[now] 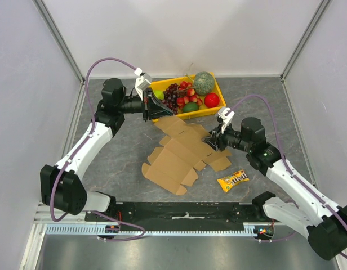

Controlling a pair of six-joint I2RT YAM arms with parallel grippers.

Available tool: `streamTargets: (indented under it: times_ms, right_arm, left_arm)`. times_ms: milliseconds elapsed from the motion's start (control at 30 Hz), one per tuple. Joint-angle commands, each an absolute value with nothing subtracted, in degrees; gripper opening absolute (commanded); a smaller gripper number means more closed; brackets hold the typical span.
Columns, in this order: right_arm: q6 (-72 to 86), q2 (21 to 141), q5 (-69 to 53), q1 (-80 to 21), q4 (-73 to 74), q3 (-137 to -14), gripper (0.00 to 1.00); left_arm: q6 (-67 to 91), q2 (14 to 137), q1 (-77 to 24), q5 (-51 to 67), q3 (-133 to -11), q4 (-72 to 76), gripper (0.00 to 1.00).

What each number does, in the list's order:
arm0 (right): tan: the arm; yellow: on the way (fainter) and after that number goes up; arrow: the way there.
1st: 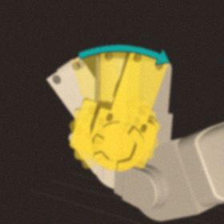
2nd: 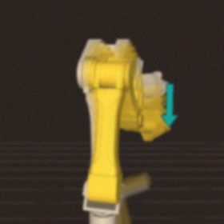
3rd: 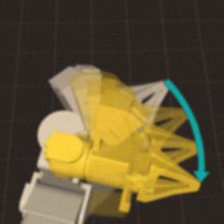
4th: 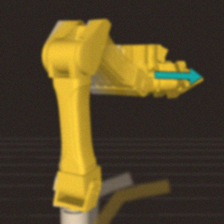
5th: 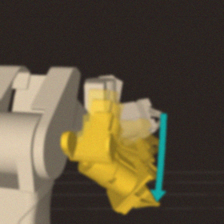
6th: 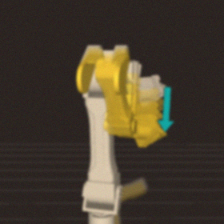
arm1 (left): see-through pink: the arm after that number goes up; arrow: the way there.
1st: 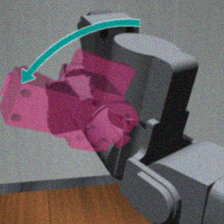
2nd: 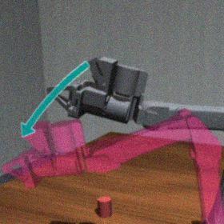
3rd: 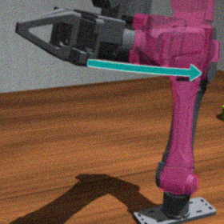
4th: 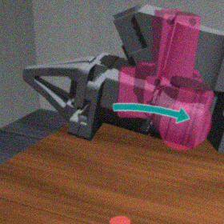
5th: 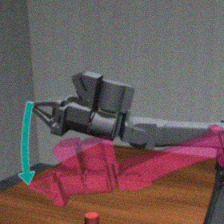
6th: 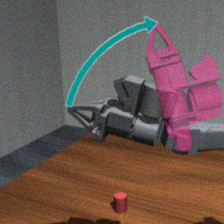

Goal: Fold the paper box

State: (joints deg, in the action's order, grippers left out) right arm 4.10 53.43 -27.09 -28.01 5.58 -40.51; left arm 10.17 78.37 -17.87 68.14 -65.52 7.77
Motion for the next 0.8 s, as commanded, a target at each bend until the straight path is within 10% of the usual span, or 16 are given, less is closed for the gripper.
streamTargets:
  times_ms: [0,433,600,767]
  right_arm:
    - [4.2,54.7,-27.8,-28.2,1.1,-39.8,0.38]
    - [4.2,53.5,-27.6,-28.1,-1.7,-38.5,0.28]
    - [4.5,52.5,-27.2,-28.2,-1.8,-38.3,0.02]
    - [5.7,53.0,-27.2,-28.1,-0.7,-39.6,0.0]
  left_arm:
    - [9.8,76.6,-17.2,70.3,-66.8,8.7,0.02]
    - [10.0,76.8,-16.4,70.0,-66.0,9.2,0.02]
    - [11.1,77.2,-16.3,70.0,-65.3,10.5,0.02]
    - [12.4,77.3,-16.3,69.5,-64.9,11.7,0.08]
